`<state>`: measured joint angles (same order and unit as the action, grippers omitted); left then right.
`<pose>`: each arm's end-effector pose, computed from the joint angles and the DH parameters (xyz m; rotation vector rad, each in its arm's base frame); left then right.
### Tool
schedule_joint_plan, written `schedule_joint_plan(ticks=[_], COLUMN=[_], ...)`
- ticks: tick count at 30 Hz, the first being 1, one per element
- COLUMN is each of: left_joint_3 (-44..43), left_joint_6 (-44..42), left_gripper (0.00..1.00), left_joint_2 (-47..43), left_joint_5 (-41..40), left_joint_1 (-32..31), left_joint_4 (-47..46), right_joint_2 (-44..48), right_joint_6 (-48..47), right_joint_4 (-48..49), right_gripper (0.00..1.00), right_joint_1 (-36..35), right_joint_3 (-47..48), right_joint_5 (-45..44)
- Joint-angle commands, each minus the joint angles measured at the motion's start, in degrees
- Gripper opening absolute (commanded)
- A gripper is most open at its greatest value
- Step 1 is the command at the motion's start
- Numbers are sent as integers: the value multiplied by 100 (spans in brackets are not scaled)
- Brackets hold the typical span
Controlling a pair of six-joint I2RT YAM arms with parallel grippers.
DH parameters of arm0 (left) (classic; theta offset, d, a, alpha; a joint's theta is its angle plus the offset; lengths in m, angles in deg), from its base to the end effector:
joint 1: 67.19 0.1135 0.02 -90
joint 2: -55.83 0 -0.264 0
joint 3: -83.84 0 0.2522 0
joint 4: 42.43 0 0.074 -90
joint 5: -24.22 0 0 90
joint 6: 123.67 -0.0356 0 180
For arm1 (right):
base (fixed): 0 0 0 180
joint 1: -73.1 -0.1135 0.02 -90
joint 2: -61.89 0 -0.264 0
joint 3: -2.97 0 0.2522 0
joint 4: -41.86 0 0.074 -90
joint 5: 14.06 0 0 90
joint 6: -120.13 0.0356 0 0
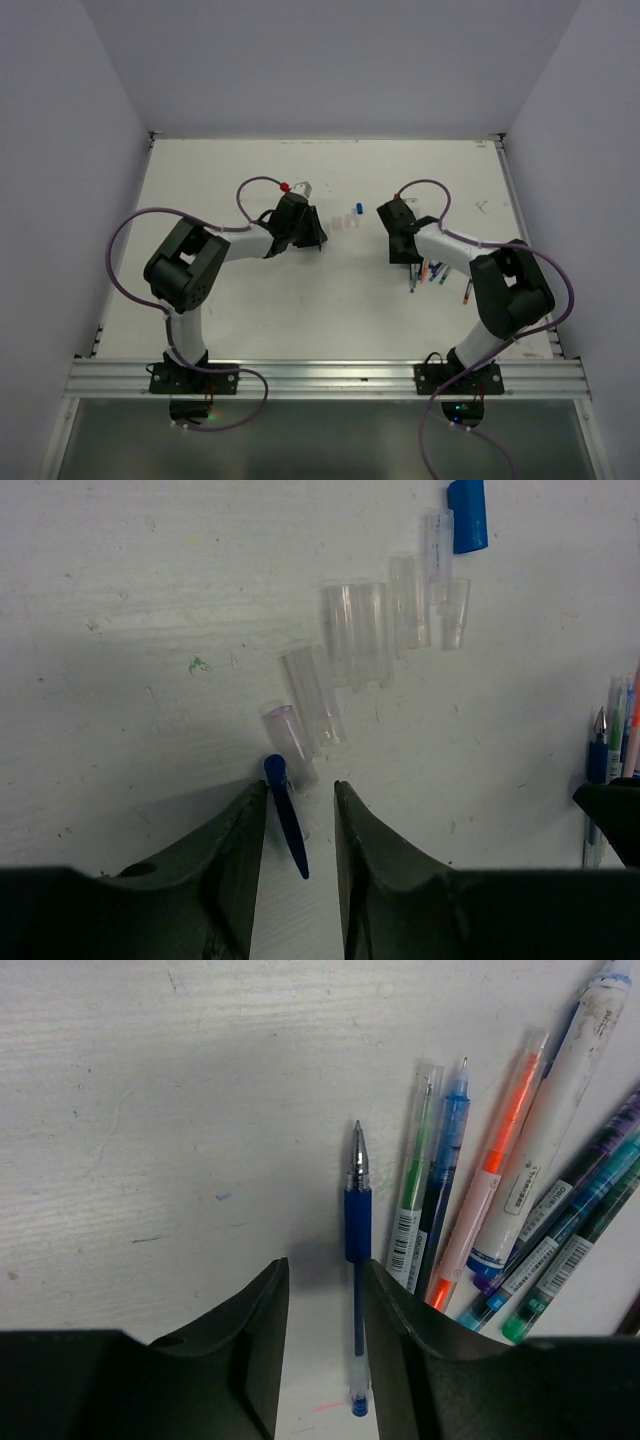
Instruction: Open the pen caps
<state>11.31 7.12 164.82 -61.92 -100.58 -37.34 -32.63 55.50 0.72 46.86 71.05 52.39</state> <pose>0.3249 -0.2170 0.1406 -0.1190 2.4064 -0.7184 0.2819 0.1231 0.1658 0.0878 2.6039 -0.2639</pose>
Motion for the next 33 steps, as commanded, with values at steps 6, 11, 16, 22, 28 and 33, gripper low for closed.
schedule_joint_plan(ticks=[6,11,16,22,28,33], left_joint_3=[-56,58,321,971,1683,2561], left_joint_6=[-98,-98,-81,68,332,718], left_gripper=[54,60,67,100,100,100], left_joint_2=[-158,-325,-773,-1880,-3049,-3884], left_joint_5=[-368,-359,-131,-122,159,730], left_joint_1=[131,131,122,131,17,-10], left_joint_4=[93,41,-100,-153,-241,-846], right_joint_2=[206,680,1250,2278,2816,3640], right_joint_6=[-49,-67,-67,74,565,882], right_joint_4=[74,162,-180,-663,-1181,-1095], right_gripper=[43,45,64,98,99,99], right_joint_1=[14,5,-39,-109,-144,-206], right_joint_3=[149,26,43,-308,-668,-1283], right_joint_5=[-97,43,35,43,359,983])
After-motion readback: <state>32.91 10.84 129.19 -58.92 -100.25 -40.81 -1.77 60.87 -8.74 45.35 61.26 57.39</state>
